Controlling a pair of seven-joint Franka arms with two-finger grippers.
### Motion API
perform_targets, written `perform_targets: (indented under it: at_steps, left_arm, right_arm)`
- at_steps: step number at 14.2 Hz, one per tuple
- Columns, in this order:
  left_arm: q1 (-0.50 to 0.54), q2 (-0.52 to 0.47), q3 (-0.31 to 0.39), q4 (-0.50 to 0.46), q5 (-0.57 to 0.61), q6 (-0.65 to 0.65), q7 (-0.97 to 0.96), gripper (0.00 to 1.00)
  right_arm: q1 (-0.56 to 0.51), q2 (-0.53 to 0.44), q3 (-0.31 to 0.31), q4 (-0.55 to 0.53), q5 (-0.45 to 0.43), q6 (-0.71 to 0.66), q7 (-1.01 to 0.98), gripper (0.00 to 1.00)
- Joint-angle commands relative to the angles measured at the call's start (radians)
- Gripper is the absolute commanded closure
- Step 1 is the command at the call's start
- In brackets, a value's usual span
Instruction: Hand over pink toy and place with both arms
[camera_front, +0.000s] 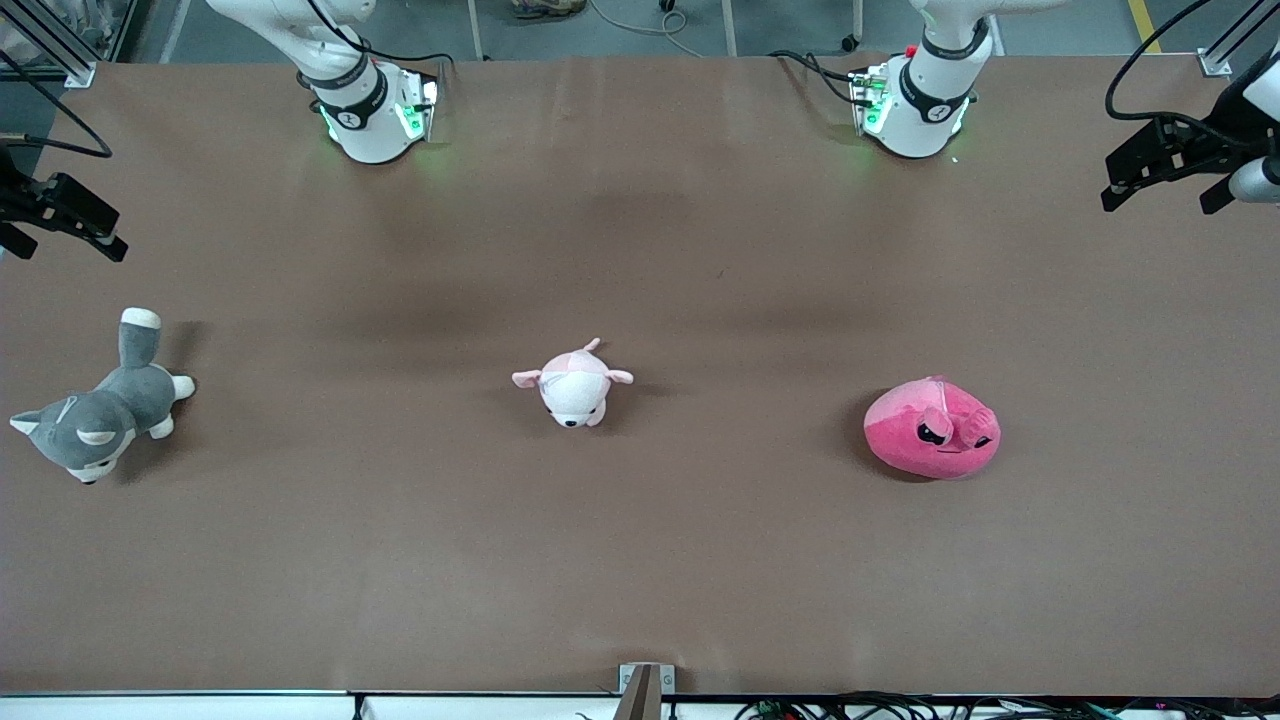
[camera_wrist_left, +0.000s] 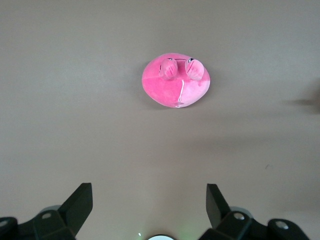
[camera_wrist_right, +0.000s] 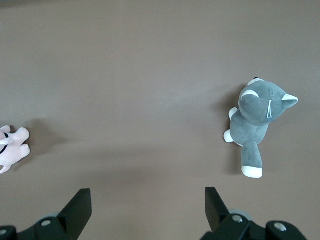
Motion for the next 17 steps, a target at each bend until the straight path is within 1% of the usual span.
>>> perform_targets:
  at_steps: [1,5,7,10,13,15,17]
  left_arm:
    - [-0.003,0.004,0.003,0.009,0.017,-0.004,0.017,0.0]
    - [0.007,0.043,0.004,0.016,0.019,0.002,0.016,0.0]
    - [0.016,0.097,0.042,0.009,0.008,0.033,0.017,0.0]
    - [0.036,0.164,0.046,-0.045,0.005,0.161,0.016,0.0]
    - [0.04,0.215,0.046,-0.117,0.005,0.333,0.014,0.0]
    - [0.039,0.263,0.044,-0.143,0.002,0.438,0.004,0.0]
    - [0.039,0.315,0.044,-0.155,-0.051,0.52,-0.002,0.0]
  right_arm:
    - [0.009,-0.001,-0.005,0.004,-0.02,-0.006,-0.007,0.0]
    - [0.008,0.0,-0.005,0.004,-0.02,-0.006,-0.007,0.0]
    - [0.009,-0.001,-0.005,0.004,-0.02,-0.006,-0.007,0.0]
    - [0.009,-0.001,-0.005,0.004,-0.02,-0.006,-0.007,0.0]
    - [0.008,-0.001,-0.005,0.004,-0.02,-0.004,-0.007,0.0]
    - [0.009,0.0,-0.005,0.004,-0.02,-0.003,-0.007,0.0]
    - [0.009,0.0,-0.005,0.004,-0.02,-0.001,-0.007,0.0]
